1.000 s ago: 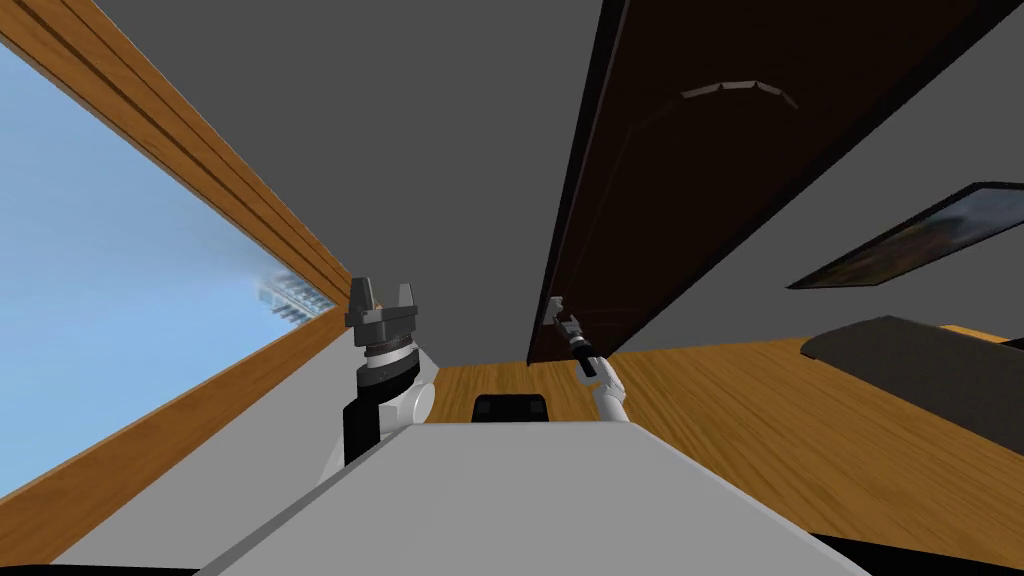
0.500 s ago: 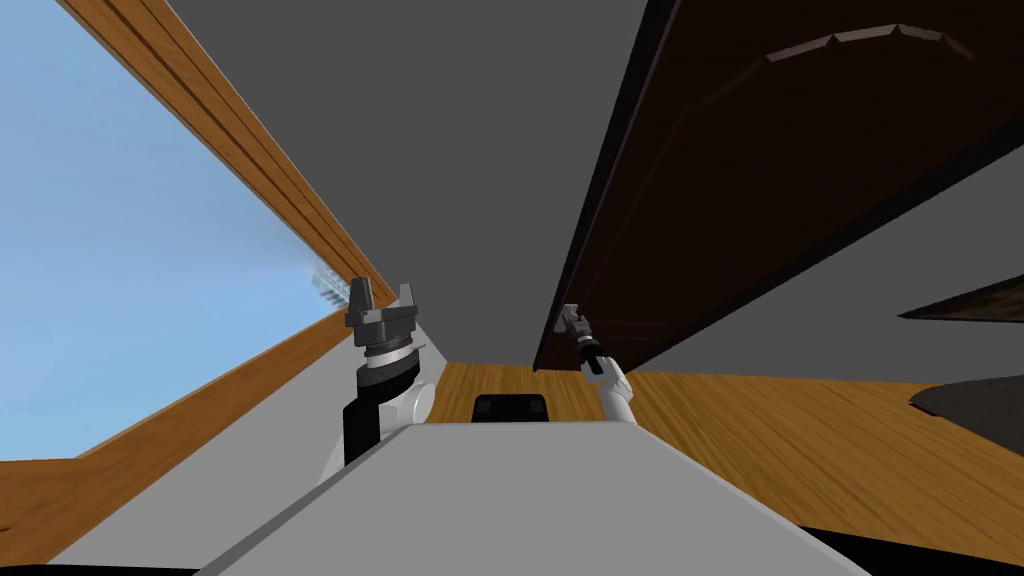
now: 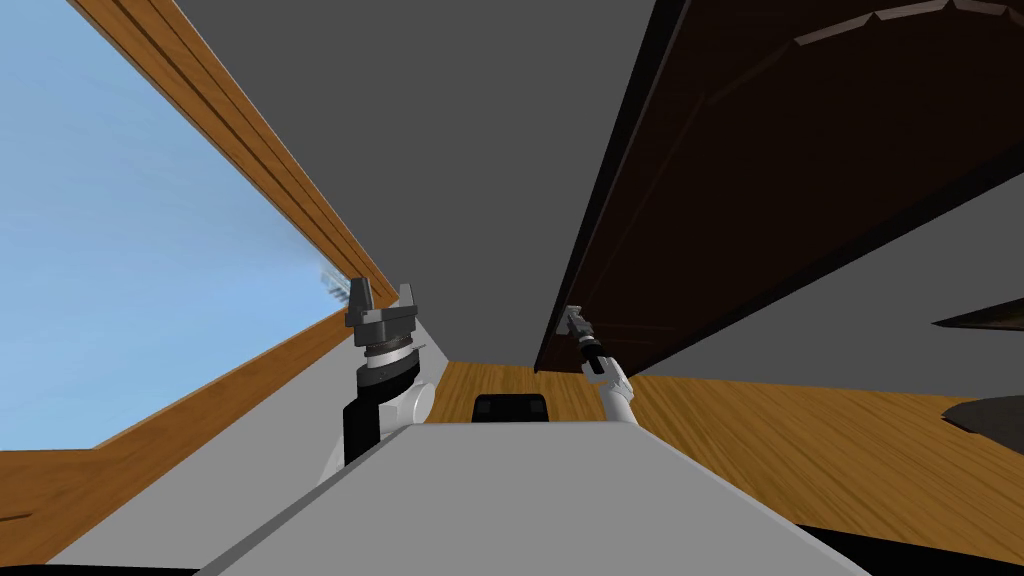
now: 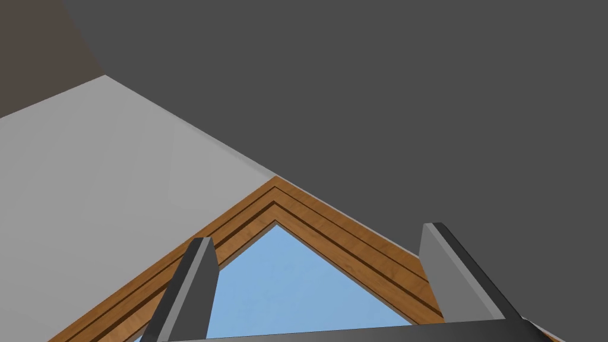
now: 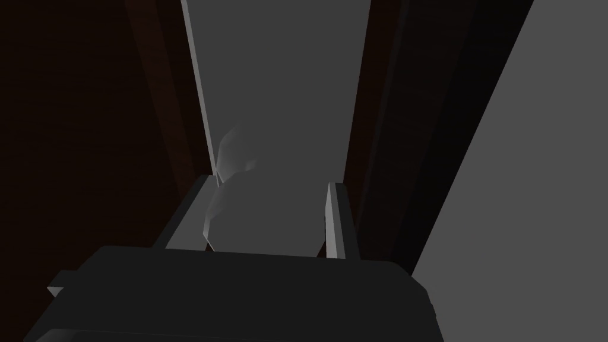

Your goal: Pull the door open

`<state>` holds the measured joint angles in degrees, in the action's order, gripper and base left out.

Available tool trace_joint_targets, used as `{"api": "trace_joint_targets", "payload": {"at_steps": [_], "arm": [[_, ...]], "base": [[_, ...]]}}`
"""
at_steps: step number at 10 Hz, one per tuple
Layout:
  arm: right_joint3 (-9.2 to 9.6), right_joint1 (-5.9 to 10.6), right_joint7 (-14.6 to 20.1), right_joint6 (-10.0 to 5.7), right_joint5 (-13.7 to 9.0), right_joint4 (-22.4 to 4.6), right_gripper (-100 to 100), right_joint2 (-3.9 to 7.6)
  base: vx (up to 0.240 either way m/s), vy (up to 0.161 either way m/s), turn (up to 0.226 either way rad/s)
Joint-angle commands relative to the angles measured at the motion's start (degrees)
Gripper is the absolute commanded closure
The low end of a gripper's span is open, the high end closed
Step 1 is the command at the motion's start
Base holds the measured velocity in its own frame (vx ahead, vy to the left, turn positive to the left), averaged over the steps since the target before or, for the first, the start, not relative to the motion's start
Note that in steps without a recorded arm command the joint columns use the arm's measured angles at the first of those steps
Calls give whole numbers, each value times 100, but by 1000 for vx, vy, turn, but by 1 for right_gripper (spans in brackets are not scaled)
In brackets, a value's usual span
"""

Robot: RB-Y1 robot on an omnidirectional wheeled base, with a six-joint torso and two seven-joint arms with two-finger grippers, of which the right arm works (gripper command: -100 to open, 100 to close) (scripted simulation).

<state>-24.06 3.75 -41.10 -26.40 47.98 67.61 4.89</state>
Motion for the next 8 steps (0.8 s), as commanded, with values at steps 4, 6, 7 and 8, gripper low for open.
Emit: {"api": "trace_joint_targets", "payload": {"at_steps": [4, 6, 7, 8], "arm": [[-10, -22, 21, 93, -192, 20, 100, 2], [-26, -54, 53, 238, -504, 54, 100, 5], [-35, -71, 70, 318, -669, 73, 100, 6], [-48, -96, 95, 431, -838, 99, 100, 6]], "base": [[-2, -1, 9], [-23, -3, 44], [-31, -4, 44], [-31, -7, 52]]}}
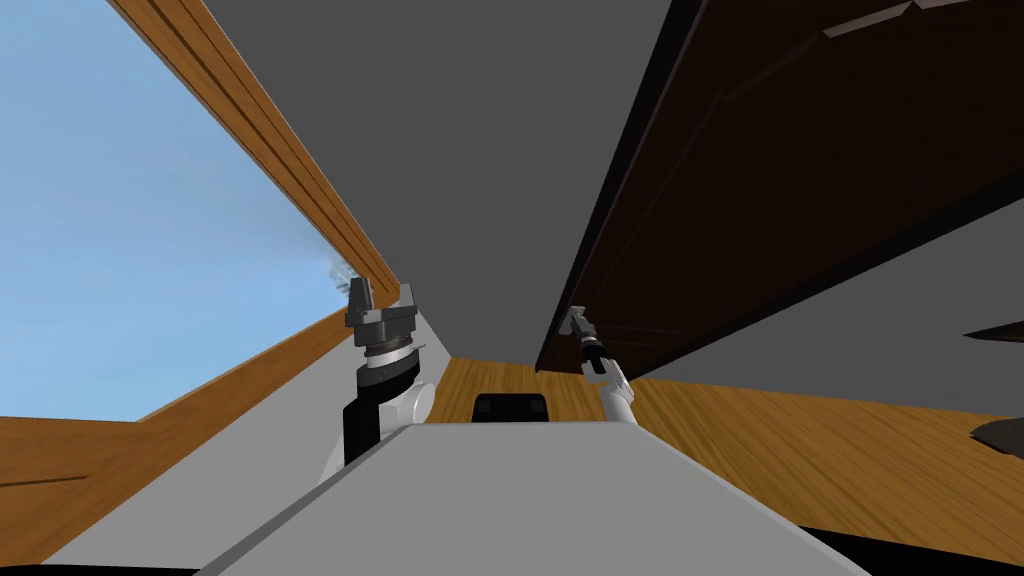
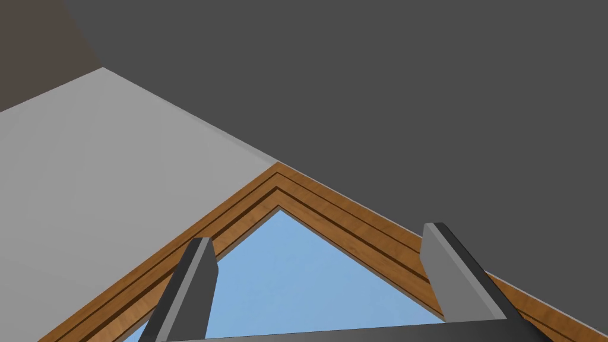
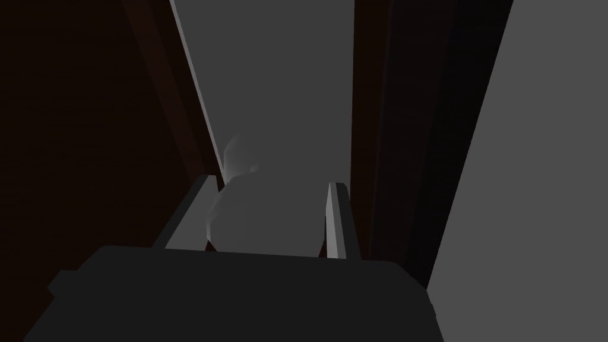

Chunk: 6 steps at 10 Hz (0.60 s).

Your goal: Pull the door open

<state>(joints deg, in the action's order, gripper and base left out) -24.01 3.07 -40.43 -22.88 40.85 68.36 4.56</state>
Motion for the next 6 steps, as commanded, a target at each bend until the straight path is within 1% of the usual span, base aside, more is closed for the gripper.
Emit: {"api": "trace_joint_targets", "payload": {"at_steps": [1, 2, 3, 4, 5, 6], "arm": [[-53, -29, 29, 79, -218, 24, 100, 39], [-66, -54, 54, 194, -419, 52, 100, 38], [-66, -54, 54, 194, -479, 52, 100, 38], [-80, -81, 81, 317, -694, 81, 100, 37], [-80, -81, 81, 317, -762, 81, 100, 37], [-96, -113, 113, 463, -967, 116, 100, 34]], "base": [[-19, -9, 24], [-16, 1, 48], [-11, 2, 13], [-20, -4, 45], [-19, -4, 32], [-22, -4, 39]]}}
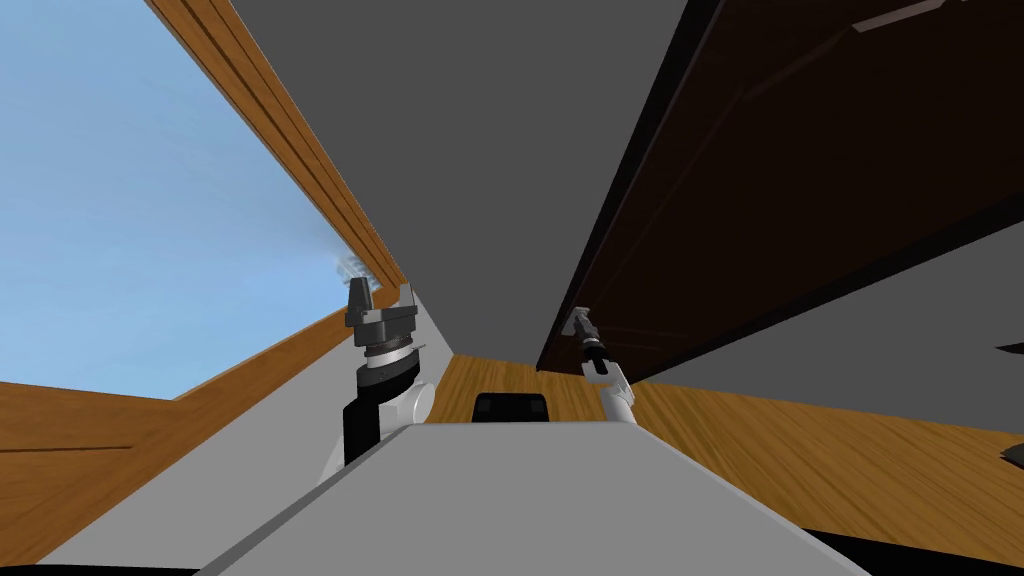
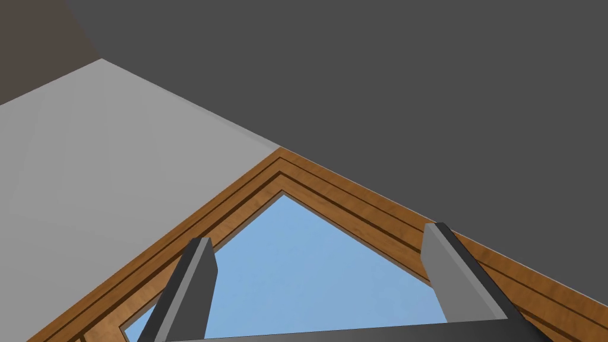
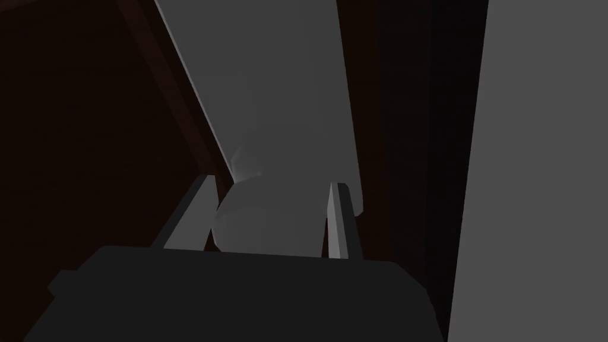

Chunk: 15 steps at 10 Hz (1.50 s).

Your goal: Pull the door open

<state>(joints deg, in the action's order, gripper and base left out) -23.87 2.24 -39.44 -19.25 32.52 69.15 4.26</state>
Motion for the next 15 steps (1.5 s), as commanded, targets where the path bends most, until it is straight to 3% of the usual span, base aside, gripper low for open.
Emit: {"api": "trace_joint_targets", "payload": {"at_steps": [1, 2, 3, 4, 6, 7, 9, 10, 12, 13, 14, 15], "arm": [[-110, -30, 14, 100, -277, 37, 100, 64], [-126, -62, 45, 245, -442, 72, 100, 61], [-126, -62, 45, 245, -611, 72, 100, 61], [-145, -97, 80, 404, -770, 110, 100, 56], [-145, -97, 80, 404, -1022, 110, 100, 56], [-164, -134, 117, 574, -1219, 151, 100, 50], [-164, -134, 117, 574, -1456, 151, 100, 50], [-184, -172, 153, 743, -1632, 193, 100, 44], [-184, -172, 153, 743, -1891, 193, 100, 44], [-184, -172, 153, 743, -1891, 193, 100, 44], [-206, -212, 193, 928, -2127, 238, 100, 35], [-206, -212, 193, 928, -2273, 238, 100, 35]], "base": [[-23, -2, 21], [-28, 0, 47], [-26, -14, 30], [-32, -20, 47], [-11, -4, 7], [-18, -8, 56], [-17, -8, 2], [-24, 1, 51], [-17, -4, 22], [6, 1, -11], [-24, -8, 56], [-30, -9, 59]]}}
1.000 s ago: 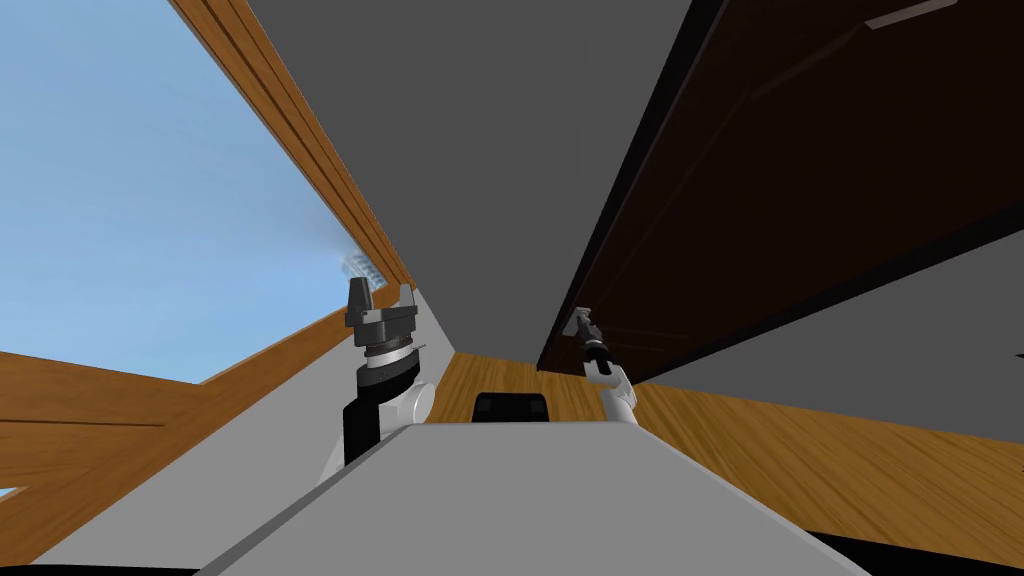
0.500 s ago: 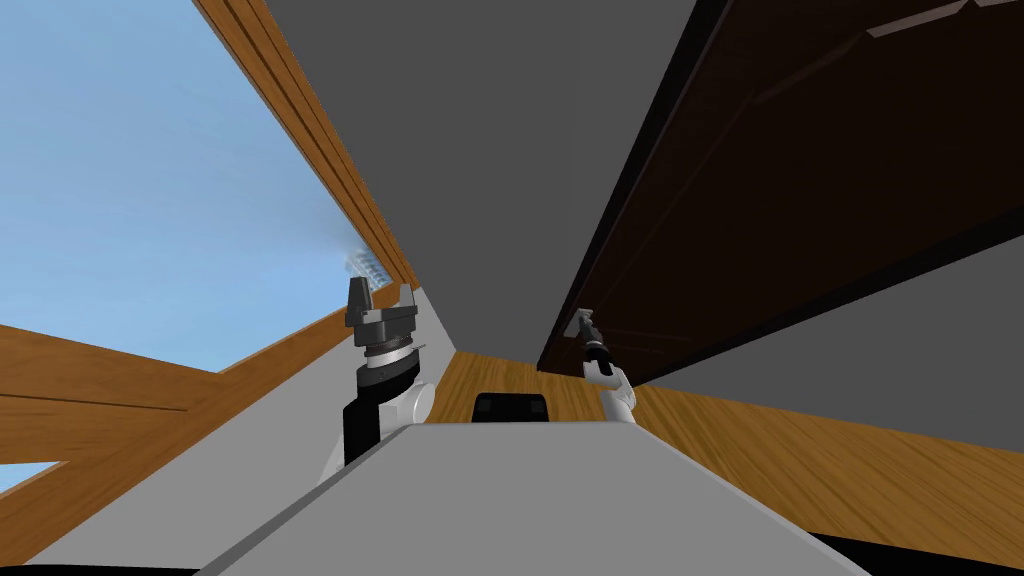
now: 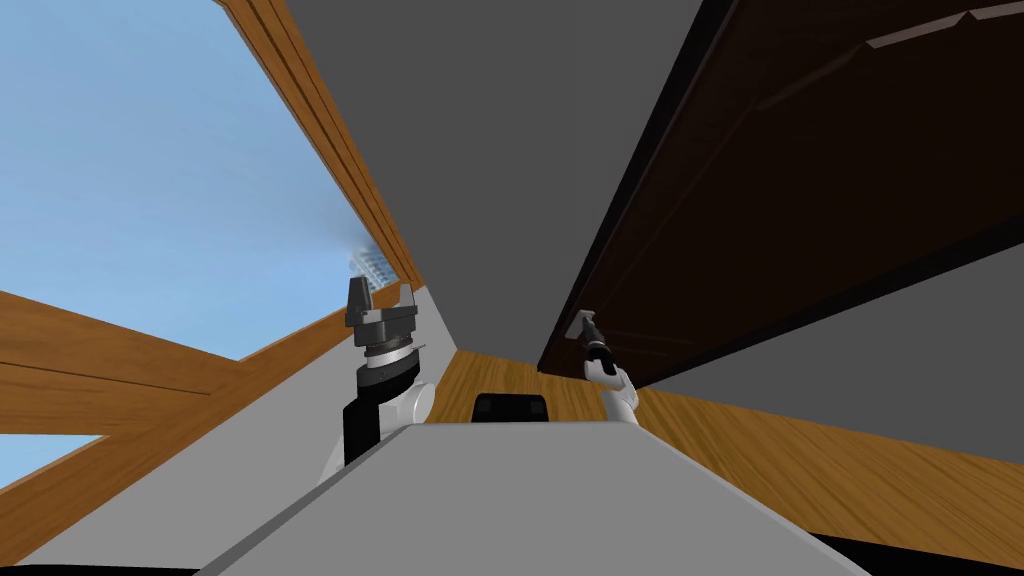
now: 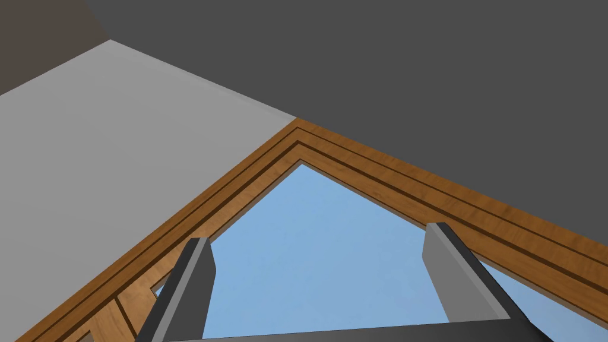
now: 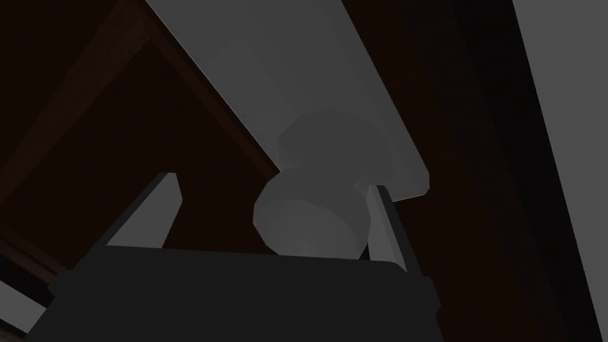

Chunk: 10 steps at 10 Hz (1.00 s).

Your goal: Pull the door open

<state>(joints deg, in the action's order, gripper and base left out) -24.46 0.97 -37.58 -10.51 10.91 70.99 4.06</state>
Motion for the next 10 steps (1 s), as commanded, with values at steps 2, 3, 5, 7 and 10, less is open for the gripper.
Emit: {"api": "trace_joint_targets", "payload": {"at_steps": [2, 3, 5, 7, 10], "arm": [[-169, -127, 48, 242, -422, 101, 100, 45], [-169, -127, 48, 242, -585, 101, 100, 45], [-169, -127, 48, 242, -760, 101, 100, 45], [-169, -127, 48, 242, -760, 101, 100, 45], [-192, -169, 88, 432, -1290, 148, 100, 34]], "base": [[-10, -6, 6], [-21, -24, 55], [-15, 1, 1], [4, 15, -3], [-18, -10, 33]]}}
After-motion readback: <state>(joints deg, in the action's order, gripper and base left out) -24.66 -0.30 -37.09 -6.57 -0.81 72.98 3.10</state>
